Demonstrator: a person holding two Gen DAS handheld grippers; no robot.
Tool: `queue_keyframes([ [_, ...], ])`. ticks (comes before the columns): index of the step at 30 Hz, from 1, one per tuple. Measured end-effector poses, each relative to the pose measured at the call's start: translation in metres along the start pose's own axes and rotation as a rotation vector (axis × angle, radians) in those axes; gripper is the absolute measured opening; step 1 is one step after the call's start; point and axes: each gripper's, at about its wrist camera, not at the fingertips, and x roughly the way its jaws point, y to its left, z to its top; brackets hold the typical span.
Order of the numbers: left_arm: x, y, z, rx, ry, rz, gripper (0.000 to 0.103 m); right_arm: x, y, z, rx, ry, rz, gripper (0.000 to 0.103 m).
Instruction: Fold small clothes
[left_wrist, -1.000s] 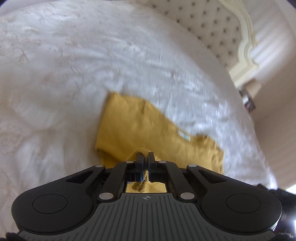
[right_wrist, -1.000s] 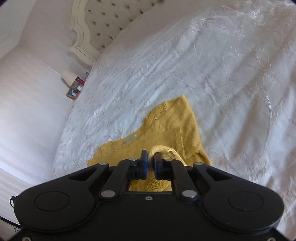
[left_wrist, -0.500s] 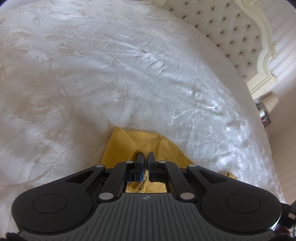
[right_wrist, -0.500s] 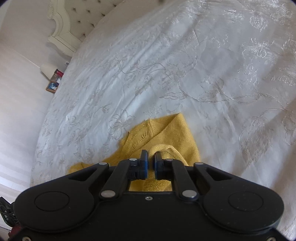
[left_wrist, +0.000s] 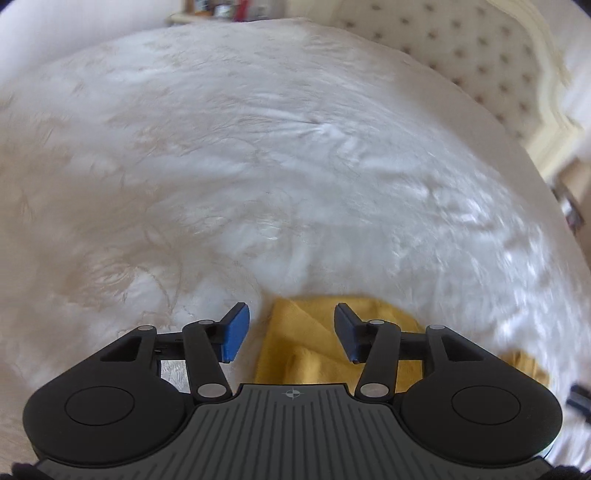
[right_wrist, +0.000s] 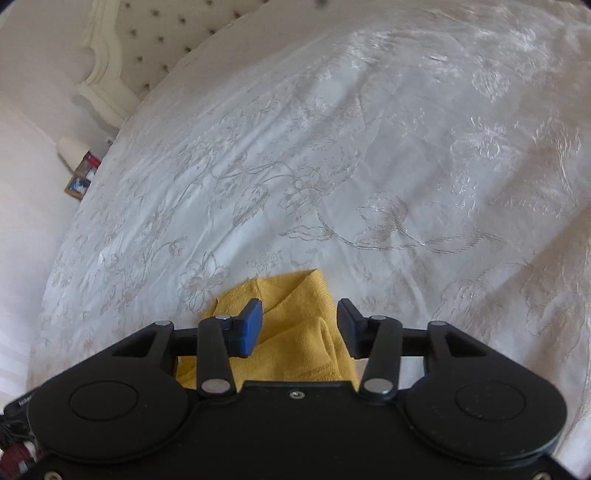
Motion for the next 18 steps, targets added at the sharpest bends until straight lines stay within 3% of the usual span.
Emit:
queue_keyframes([
  [3,-0.015,-0.025,-0.024,0.17,0.015,-0.024,0.058,-0.007,0.024,-0.016,-0.157,0.047,0.013,0.055],
  [6,-0.018,-0.051,-0.056,0.294,0.059,-0.053,0.058,-0.003,0.051,-0.04,-0.32,0.119,0.012,0.055],
  [12,-0.003,-0.071,-0.092,0.351,0.148,-0.081,0.058,0.021,0.081,-0.077,-0.492,0.229,0.003,0.054],
  [18,0.027,-0.073,-0.071,0.35,0.143,-0.055,0.058,0.052,0.092,-0.075,-0.578,0.252,-0.035,0.054],
])
